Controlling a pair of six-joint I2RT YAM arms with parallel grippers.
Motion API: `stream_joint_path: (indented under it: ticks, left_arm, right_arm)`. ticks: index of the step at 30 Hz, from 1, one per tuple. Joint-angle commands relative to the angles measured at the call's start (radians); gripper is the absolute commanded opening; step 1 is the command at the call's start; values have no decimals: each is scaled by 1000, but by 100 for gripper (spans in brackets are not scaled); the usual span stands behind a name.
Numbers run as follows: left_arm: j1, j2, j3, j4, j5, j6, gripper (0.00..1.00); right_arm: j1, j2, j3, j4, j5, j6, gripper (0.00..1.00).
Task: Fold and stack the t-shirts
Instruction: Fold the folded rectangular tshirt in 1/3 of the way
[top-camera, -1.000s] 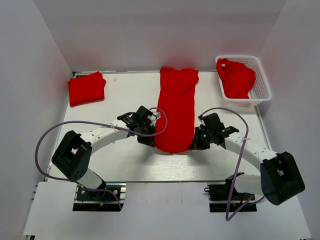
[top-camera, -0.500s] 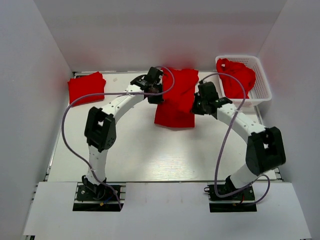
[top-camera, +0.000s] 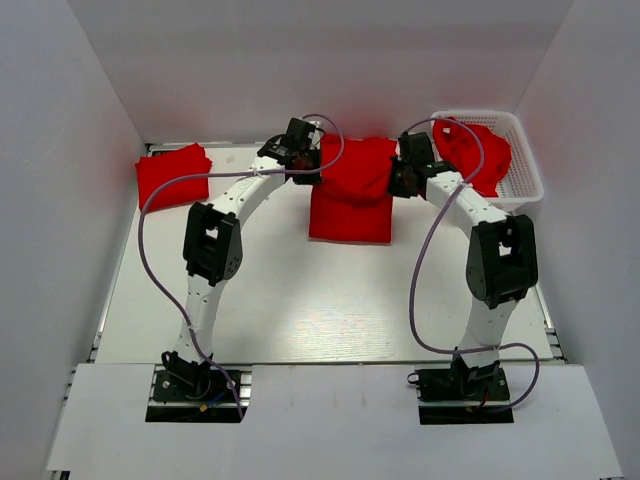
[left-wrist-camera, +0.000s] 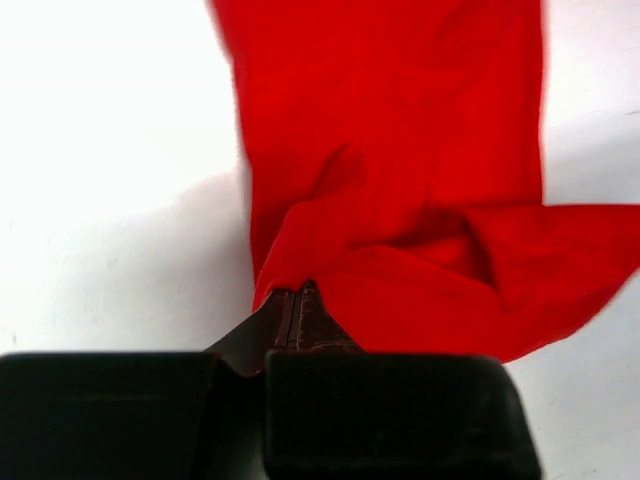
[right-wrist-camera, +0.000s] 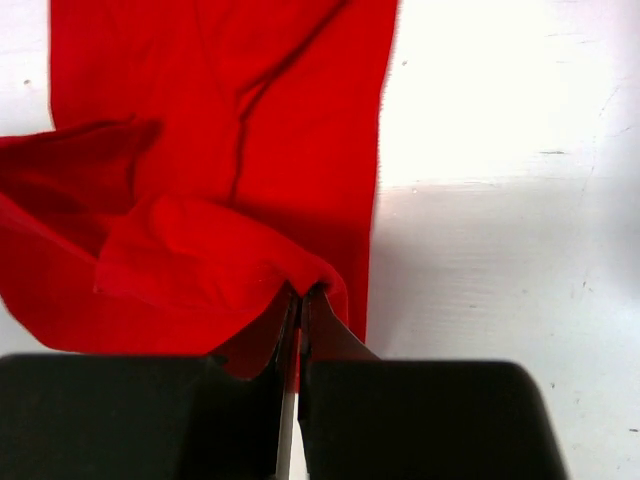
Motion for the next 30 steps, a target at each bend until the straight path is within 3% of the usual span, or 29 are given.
stream_joint_path:
  ticks: [1,7,22,23,24,25,26,27,28,30]
  left_arm:
    - [6,-1,49,118,76,101,0]
    - [15,36,60,161,117,121,0]
    - [25,122,56,256,44,72,2]
    - [25,134,67,269,35,63,12]
    - [35,174,85,269,21,45,22]
    - [35,198,151,255,21,44,43]
    - [46,223,190,241,6,2,87]
    - [61,264,274,224,-4,-12,100]
    - [70,265,305,214,-4,-23,100]
    - [86,254,320,223,-4,-55,100]
  right_arm:
    - [-24,30,55,-27,-11,-18,0]
    - [-46,88,93,-24,-71,-20,0]
    - [-93,266,272,-61,-165,57,1]
    - [-95,308,289,-59,-177,61,3]
    - [-101,326,335,-54,-207,89,17]
    - [-104,370,395,-56,-236,97,27]
    - [-118,414,430,-61,-255,129,29]
    - [-122,436,512,-74,-275,135,39]
    - [-125,482,595,-82,-310,150,90]
    - [-139,516,702,-102,-341,184,90]
